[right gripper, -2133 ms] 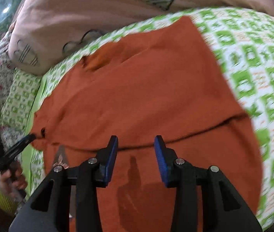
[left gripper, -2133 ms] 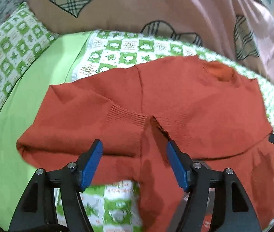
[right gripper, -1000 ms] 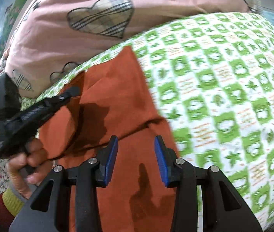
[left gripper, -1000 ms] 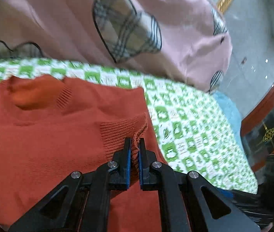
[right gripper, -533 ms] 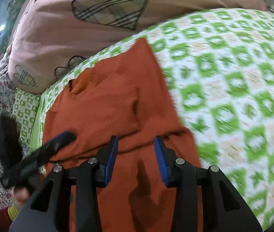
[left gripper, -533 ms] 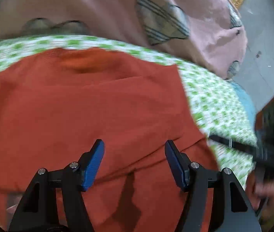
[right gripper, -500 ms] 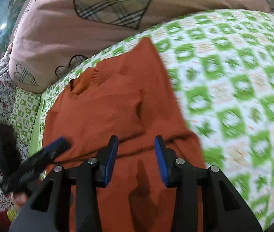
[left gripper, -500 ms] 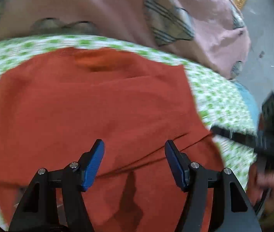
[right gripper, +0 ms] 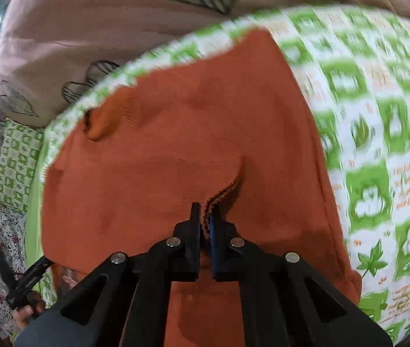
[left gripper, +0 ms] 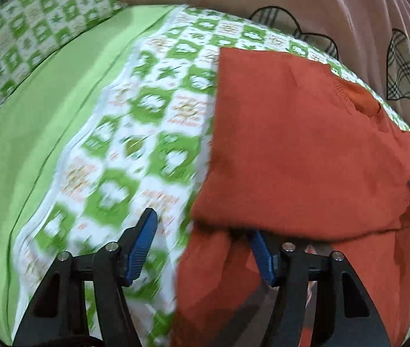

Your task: Fold small clothes

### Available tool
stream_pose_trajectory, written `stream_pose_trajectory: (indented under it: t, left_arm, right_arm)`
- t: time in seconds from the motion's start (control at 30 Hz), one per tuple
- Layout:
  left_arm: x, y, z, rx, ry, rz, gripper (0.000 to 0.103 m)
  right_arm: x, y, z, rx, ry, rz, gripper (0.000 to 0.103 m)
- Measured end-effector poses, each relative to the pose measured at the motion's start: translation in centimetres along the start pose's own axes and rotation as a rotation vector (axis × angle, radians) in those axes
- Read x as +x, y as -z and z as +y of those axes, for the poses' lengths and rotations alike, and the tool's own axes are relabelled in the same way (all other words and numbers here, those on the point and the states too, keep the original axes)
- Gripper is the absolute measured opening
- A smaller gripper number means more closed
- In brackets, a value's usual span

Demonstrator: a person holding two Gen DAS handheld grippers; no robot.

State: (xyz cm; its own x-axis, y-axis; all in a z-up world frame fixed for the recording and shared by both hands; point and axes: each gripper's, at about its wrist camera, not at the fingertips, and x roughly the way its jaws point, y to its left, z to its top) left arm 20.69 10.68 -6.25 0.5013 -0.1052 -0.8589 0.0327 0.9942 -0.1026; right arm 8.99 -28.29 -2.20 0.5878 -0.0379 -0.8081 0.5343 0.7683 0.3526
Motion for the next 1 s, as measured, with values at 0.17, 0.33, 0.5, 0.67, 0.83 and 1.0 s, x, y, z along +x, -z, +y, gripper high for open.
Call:
stream_pose_trajectory:
  t: [0.17,0.33,0.5,0.67,0.83,1.0]
  left_arm:
    - [-0.3,-1.0,0.0,-0.066,-0.088,-0.07,0.032]
    - [-0.2,-0.2,-1.0,-0.053,-0.09,-0.075,0.024]
    - [-0.6,0.2,-1.0,-0.054,-0.086,-0.075,0.022]
    - [-0.3,0.4,-0.2,-0.093,-0.048,-0.054,0.022]
    - [0.2,0.5,0.7,-0.144,-0.01,-0.034,0.023]
    - [0.5,0.3,1.2,-0.122,0.024,0.01,0.026]
  right_arm:
    - [-7.3,-2.1,1.3,-0.003,-0.102,-0.234,0.005]
    - [-6.3,-1.0,-1.9,0.025,-0.009,-0.2,0.005]
    - [-3.6,0.3,-3.7,0.033,0.045,-0.122,0.005]
    - [-4.2,-0.2,-3.1,-0.034,0.067,-0.174,0.005]
    - [-1.5,0.6,-3.2,-0.081,0.134,-0.13,0.005]
    - [0.2,1.4,-3.9,-0.107,0.181,-0.089,0.005]
